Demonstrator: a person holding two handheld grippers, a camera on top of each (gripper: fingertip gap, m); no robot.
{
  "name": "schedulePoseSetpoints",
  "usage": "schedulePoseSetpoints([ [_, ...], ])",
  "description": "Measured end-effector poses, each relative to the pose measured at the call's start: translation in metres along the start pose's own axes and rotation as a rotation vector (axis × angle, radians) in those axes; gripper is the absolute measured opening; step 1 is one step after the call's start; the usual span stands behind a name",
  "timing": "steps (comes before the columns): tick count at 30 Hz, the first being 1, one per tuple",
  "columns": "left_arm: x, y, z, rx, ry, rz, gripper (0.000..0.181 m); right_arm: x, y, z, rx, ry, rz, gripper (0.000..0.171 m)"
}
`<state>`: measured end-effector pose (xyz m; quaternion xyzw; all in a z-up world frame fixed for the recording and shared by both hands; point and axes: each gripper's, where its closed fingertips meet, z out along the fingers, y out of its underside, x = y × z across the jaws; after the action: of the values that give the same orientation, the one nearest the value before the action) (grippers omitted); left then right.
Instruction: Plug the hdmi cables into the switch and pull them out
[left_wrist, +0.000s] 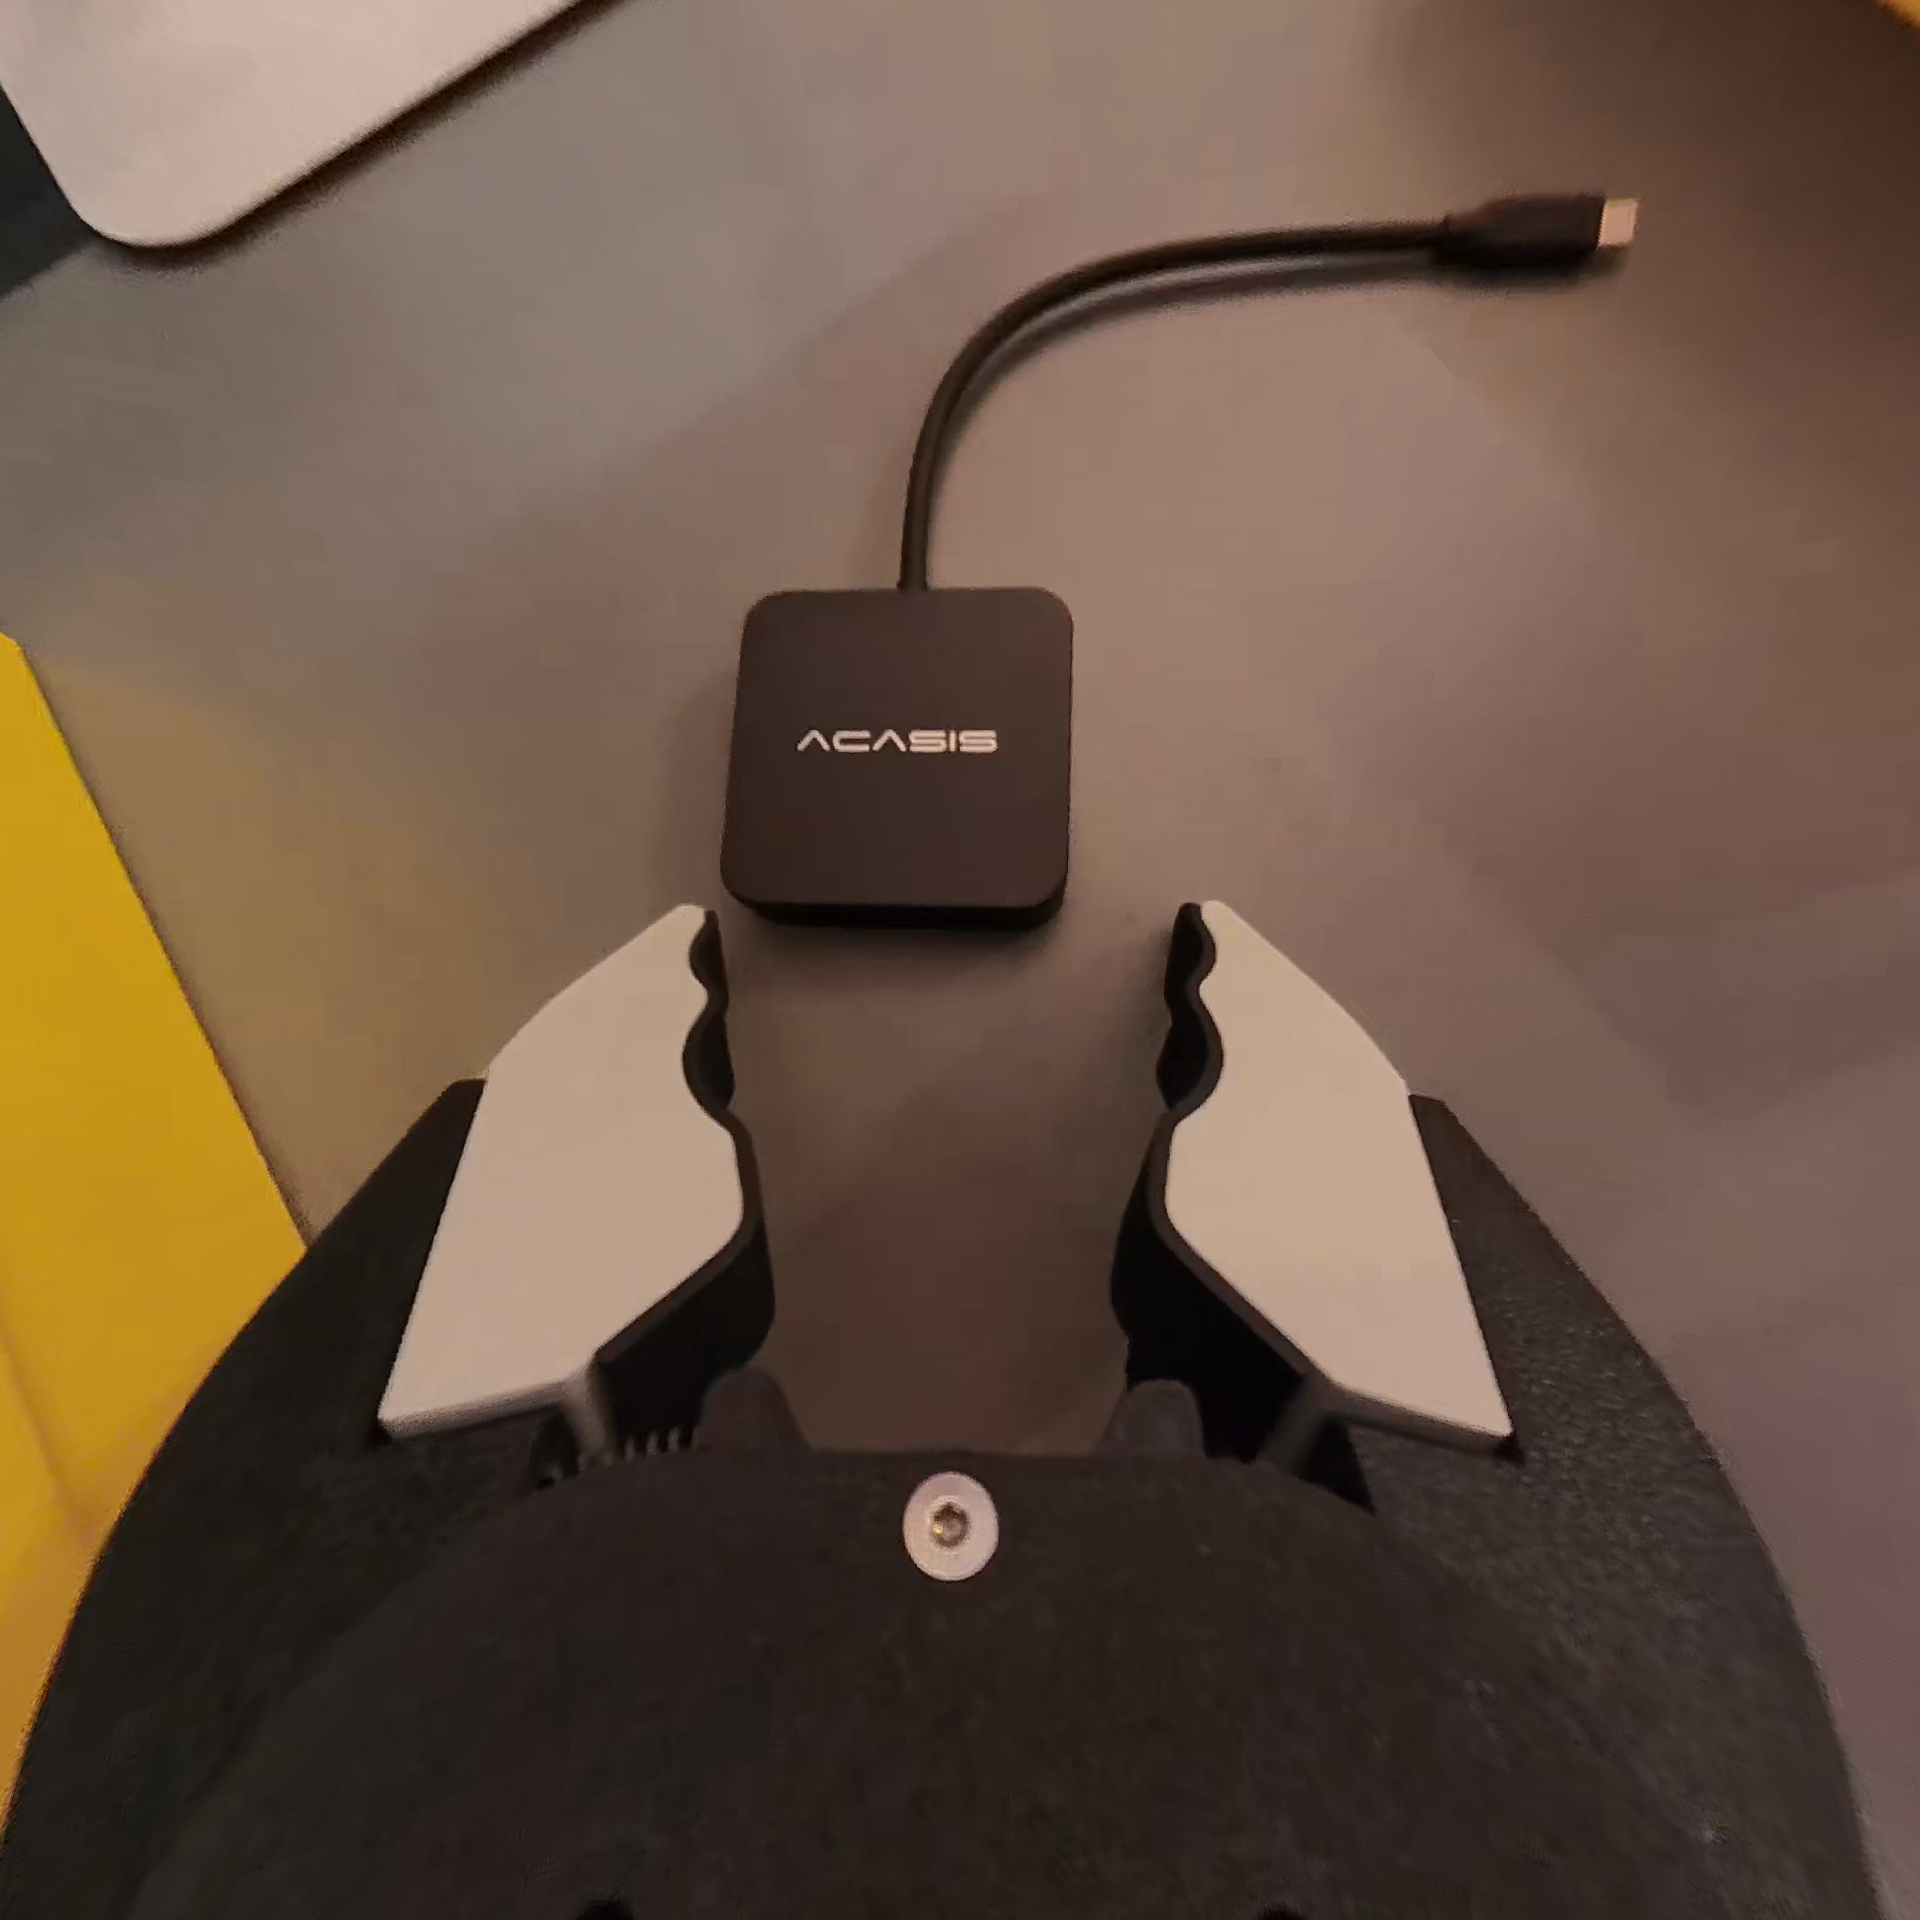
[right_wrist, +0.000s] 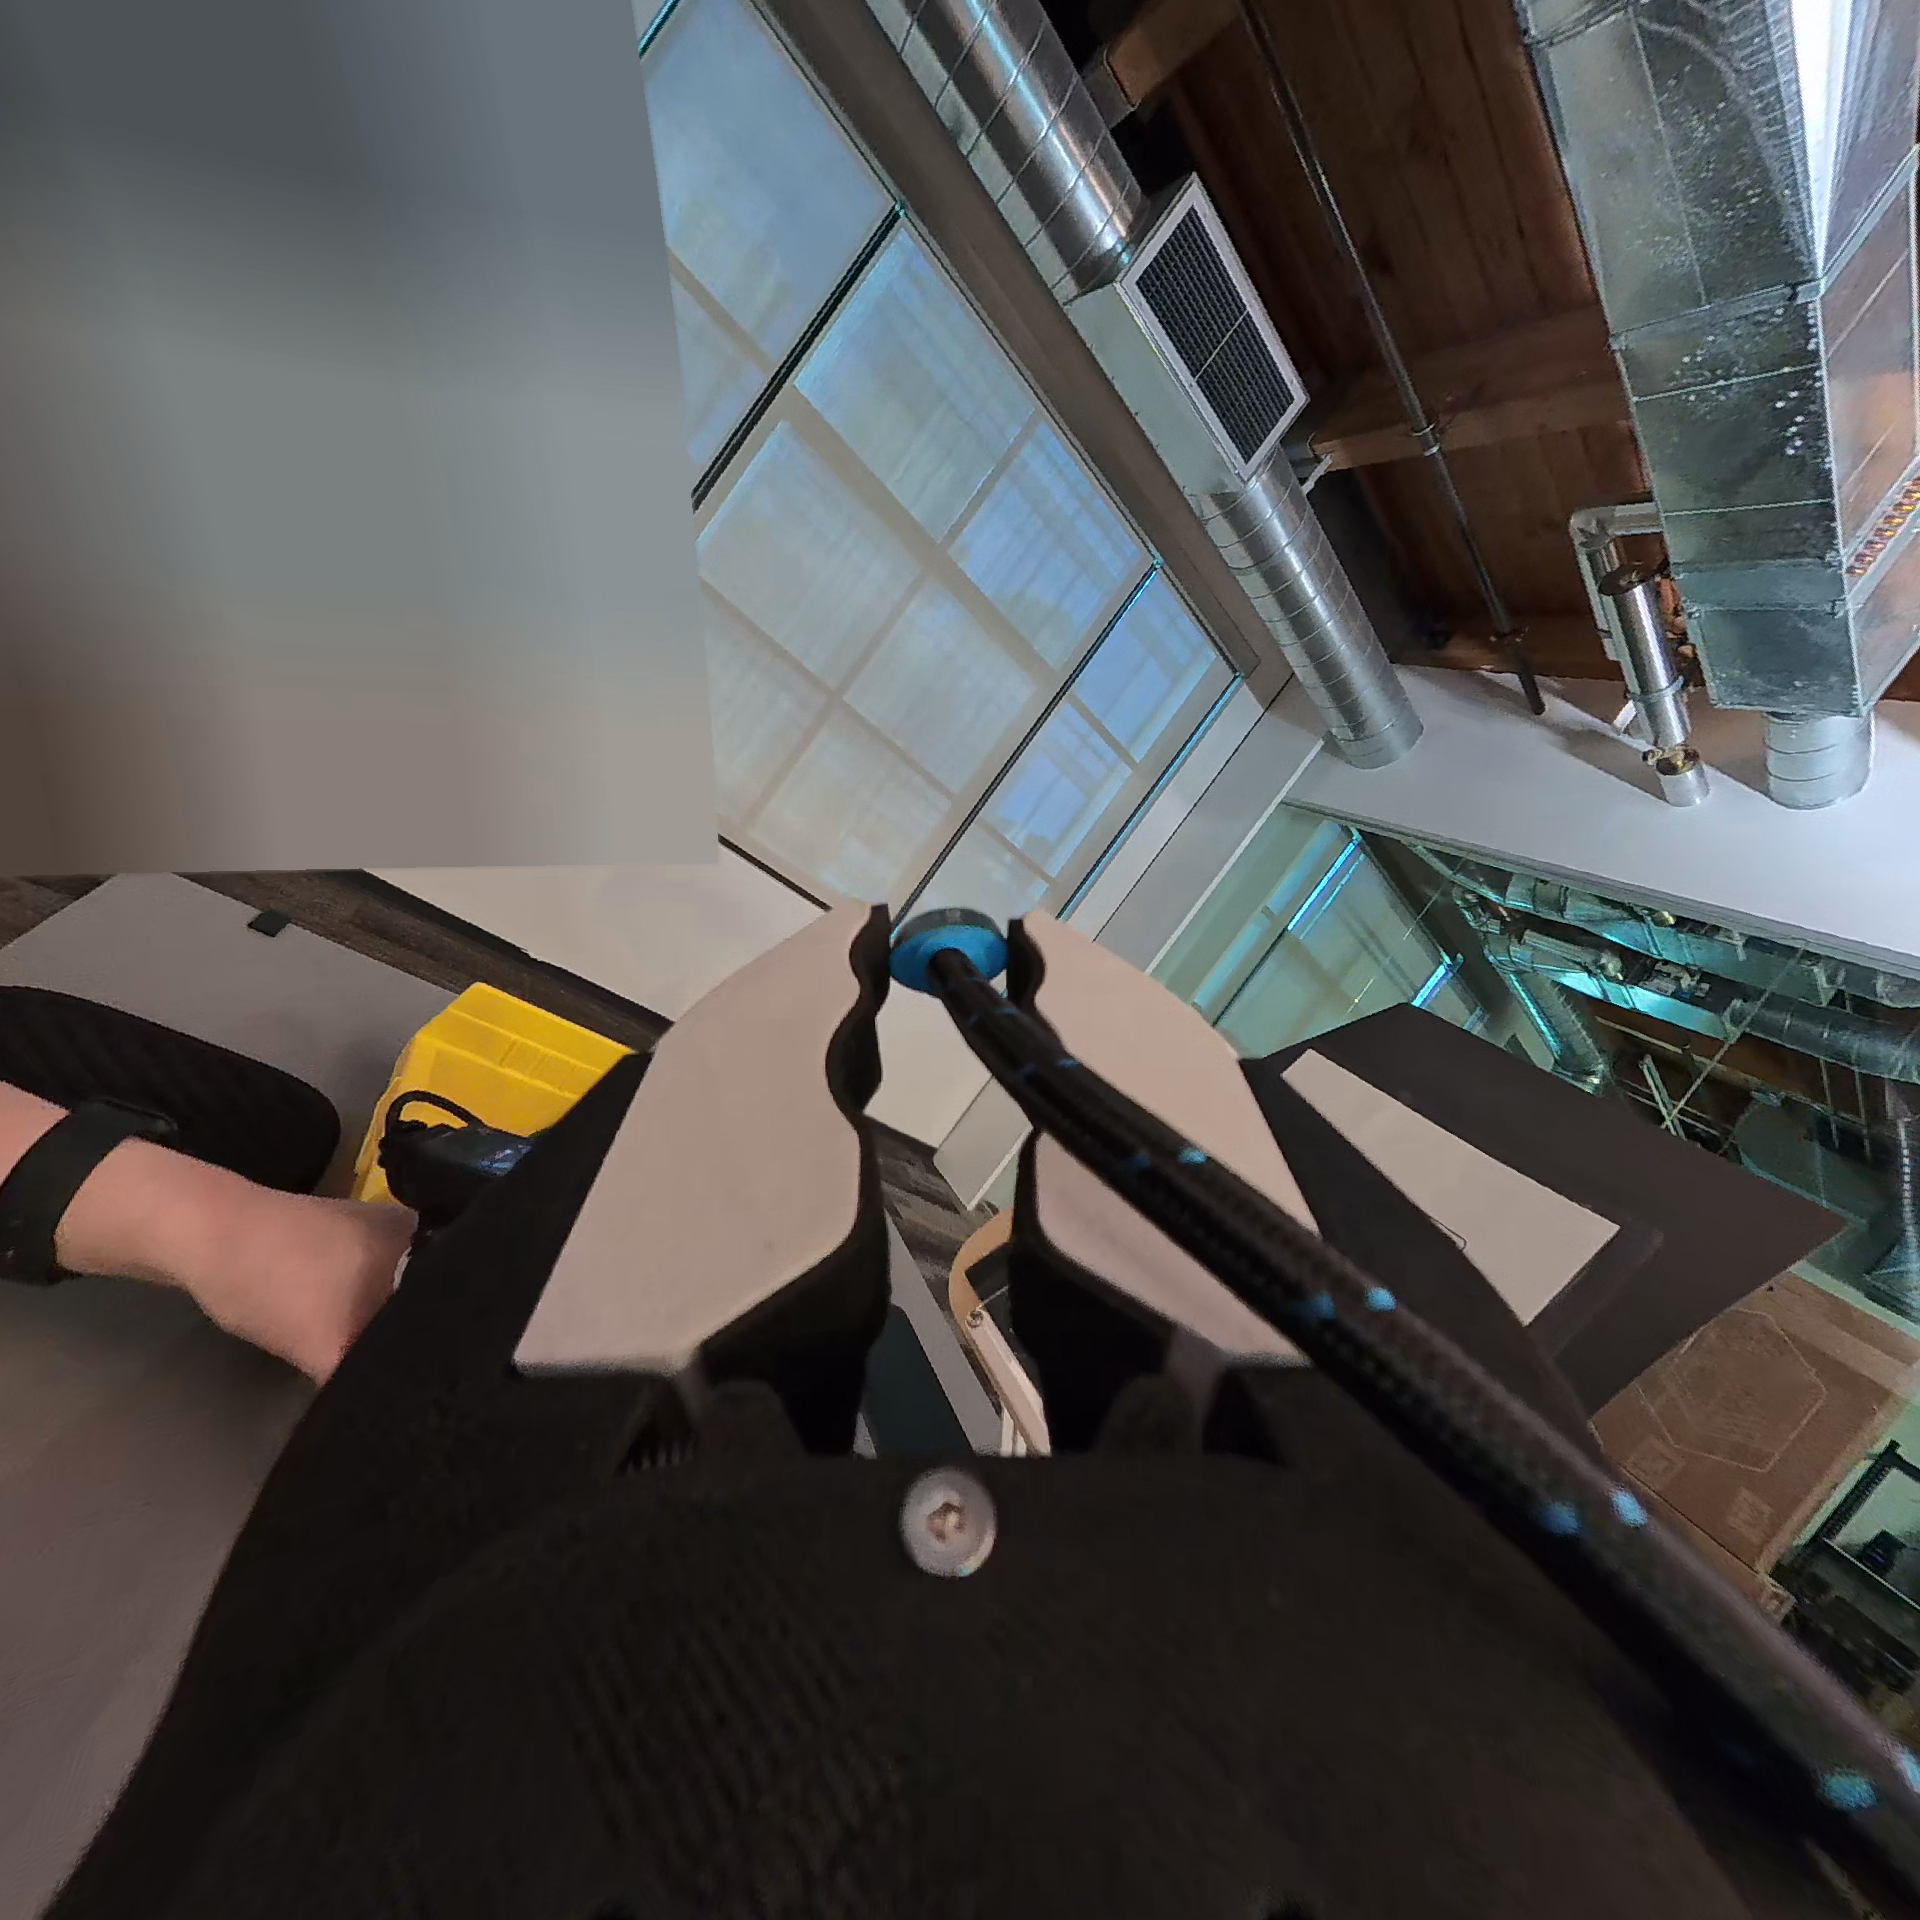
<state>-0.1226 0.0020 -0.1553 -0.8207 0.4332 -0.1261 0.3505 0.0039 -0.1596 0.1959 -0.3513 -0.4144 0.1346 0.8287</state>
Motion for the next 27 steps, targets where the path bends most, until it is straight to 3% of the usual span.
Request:
schedulePoseSetpoints([
  [8,0.002,-0.003,0.006,-0.020,0.085,0.005,0.082,-0.002,0.006,0.002,-0.028,-0.011,-0.008,0.021],
  [13,0.024,0.002,-0.002,-0.027,0.138,0.074,0.068,0.000,0.009,0.002,-0.042,-0.006,-0.017,0.021],
  [18,0.030,0.000,-0.007,-0.063,0.103,0.256,0.067,0.004,0.008,-0.001,-0.039,-0.003,-0.015,0.021],
  [21,0.022,-0.007,-0.010,-0.158,0.062,0.352,0.077,0.003,0.009,-0.001,-0.046,-0.005,-0.020,0.021],
  [23,0.025,-0.015,-0.012,-0.202,0.097,0.429,0.070,0.001,0.010,-0.001,-0.050,-0.018,-0.025,0.021],
  [25,0.027,-0.022,-0.010,-0.221,0.143,0.562,0.078,0.000,0.010,-0.001,-0.055,-0.025,-0.032,0.022],
  [27,0.025,-0.023,-0.008,-0.284,0.165,0.663,0.073,0.002,0.009,-0.002,-0.054,-0.020,-0.039,0.021],
])
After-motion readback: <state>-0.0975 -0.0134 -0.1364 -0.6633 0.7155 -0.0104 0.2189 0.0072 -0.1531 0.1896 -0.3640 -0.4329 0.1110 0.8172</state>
